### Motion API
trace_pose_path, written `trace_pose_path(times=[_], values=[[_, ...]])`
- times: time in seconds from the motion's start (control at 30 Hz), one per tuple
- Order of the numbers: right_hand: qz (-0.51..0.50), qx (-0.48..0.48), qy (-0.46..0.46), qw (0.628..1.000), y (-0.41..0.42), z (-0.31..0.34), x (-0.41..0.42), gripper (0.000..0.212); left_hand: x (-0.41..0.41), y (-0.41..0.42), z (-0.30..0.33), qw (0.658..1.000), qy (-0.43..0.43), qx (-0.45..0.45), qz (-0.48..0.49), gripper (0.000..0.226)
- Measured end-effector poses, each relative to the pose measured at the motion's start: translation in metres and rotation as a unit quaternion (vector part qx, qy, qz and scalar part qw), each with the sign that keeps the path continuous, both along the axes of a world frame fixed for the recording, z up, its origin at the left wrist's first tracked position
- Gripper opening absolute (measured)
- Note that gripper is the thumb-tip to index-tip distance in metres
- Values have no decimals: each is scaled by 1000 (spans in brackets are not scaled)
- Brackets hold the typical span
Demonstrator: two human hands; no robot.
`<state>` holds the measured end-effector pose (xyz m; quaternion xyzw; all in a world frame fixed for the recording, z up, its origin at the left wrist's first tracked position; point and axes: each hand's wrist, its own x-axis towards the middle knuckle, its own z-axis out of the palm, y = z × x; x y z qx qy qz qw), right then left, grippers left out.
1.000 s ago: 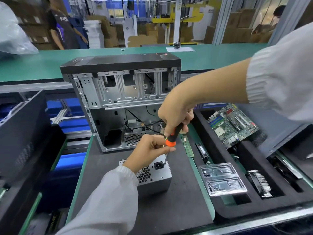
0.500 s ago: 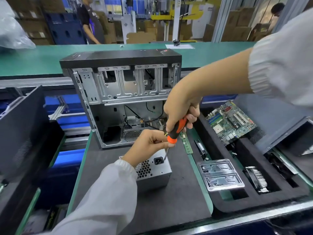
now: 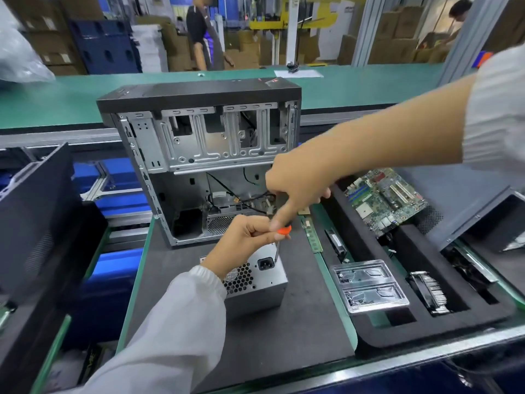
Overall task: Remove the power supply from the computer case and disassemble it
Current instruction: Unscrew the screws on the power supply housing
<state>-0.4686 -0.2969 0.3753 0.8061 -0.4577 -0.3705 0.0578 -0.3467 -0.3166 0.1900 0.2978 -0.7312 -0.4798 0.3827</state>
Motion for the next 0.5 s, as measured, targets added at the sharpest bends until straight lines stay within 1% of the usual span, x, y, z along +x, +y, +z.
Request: trace_pose_path(times=[0.03,0.07,0.1,0.13,0.2,0.23,0.3,0.33,0.37,0.4,0.43,0.47,0.5], values=[[-78,45,-1,996,-6,1,6,65,-1,1,0,1000,2,-9,7,9],[-97,59,10,993,-12,-1,10,66,-1,0,-1,1000,2,-12,15,9],[-68,43,34,996,-15,-5,12,61,-1,0,-2,1000,5,-5,23,9],[-5,5,64,998,-13,-8,13,52,0,0,-3,999,12,13,27,9],[166,-67,94,979,-6,-14,9,34,4,-1,0,998,26,49,6,15],[234,-85,89,964,-1,-14,6,33,6,-2,1,998,25,57,-15,19],[351,-107,84,926,8,-13,0,40,10,-1,5,998,2,54,-37,19],[395,-121,85,907,12,-15,-3,41,10,-1,6,998,-9,45,-34,16],[414,-133,83,897,14,-17,-4,42,10,-1,5,999,-16,37,-24,15],[399,-136,79,903,14,-18,-3,42,8,1,7,999,-10,38,-15,14],[330,-116,55,935,11,-16,0,42,6,0,6,999,-9,33,-8,15],[211,-74,26,974,7,-11,6,42,3,0,7,1000,-7,24,-1,20],[65,-18,3,998,1,-5,11,46,1,-2,5,1000,-10,11,11,26]])
